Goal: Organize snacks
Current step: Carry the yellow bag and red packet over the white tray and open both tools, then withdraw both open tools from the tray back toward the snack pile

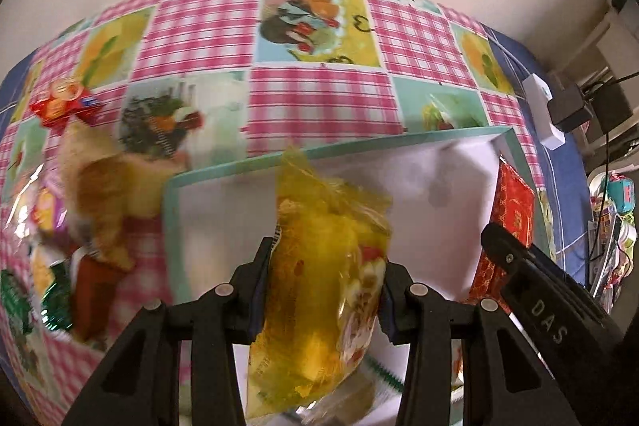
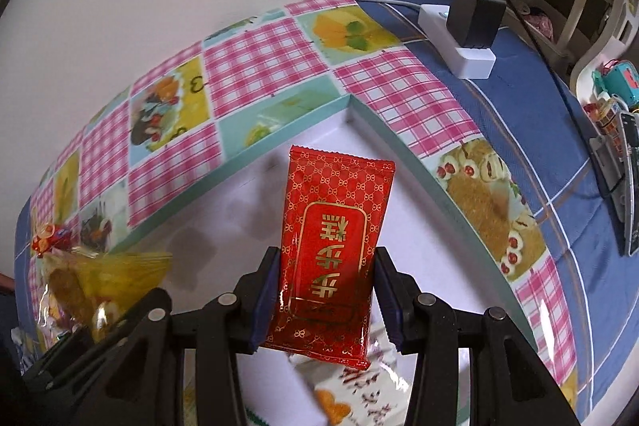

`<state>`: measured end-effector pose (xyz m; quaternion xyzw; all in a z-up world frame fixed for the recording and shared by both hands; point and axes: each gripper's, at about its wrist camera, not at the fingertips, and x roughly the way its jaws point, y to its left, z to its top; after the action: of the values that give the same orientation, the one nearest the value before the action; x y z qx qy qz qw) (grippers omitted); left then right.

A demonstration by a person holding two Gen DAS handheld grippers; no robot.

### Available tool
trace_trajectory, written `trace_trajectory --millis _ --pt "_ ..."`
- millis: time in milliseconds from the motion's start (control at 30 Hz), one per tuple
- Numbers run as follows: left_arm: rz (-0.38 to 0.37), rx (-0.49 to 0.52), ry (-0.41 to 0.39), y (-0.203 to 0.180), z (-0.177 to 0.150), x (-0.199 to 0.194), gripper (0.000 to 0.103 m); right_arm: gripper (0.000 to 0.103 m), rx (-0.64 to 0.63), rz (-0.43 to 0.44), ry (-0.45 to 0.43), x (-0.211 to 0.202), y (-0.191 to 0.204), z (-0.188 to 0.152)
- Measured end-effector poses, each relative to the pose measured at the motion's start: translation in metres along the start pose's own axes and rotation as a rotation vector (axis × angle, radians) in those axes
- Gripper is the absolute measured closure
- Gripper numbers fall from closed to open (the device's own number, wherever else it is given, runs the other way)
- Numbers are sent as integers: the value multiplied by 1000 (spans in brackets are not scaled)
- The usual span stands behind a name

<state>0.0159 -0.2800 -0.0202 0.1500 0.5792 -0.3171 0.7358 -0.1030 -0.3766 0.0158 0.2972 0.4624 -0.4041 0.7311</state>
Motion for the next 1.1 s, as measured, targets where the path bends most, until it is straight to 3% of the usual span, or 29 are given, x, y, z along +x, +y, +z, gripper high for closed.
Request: trace_trajectory --millis 67,100,233,433,700,933,1100 --pt "-6 5 7 -5 1 6 52 54 2 6 8 5 -1 1" --pt "-9 7 6 -6 3 7 45 54 6 9 11 7 -2 1" --pt "2 9 -2 -5 3 4 38 54 27 10 22 11 -7 1" --pt "12 -17 -36 6 0 -15 25 41 15 -6 6 -1 -7 -1" --pt "49 -98 -90 44 -6 -44 11 27 -20 -4 -4 -21 5 -21" --pt "109 -178 -129 86 -26 -63 10 22 -54 4 -10 -34 21 -41" --pt "156 -238 -143 117 -41 -74 0 16 -82 1 -32 -46 33 -52"
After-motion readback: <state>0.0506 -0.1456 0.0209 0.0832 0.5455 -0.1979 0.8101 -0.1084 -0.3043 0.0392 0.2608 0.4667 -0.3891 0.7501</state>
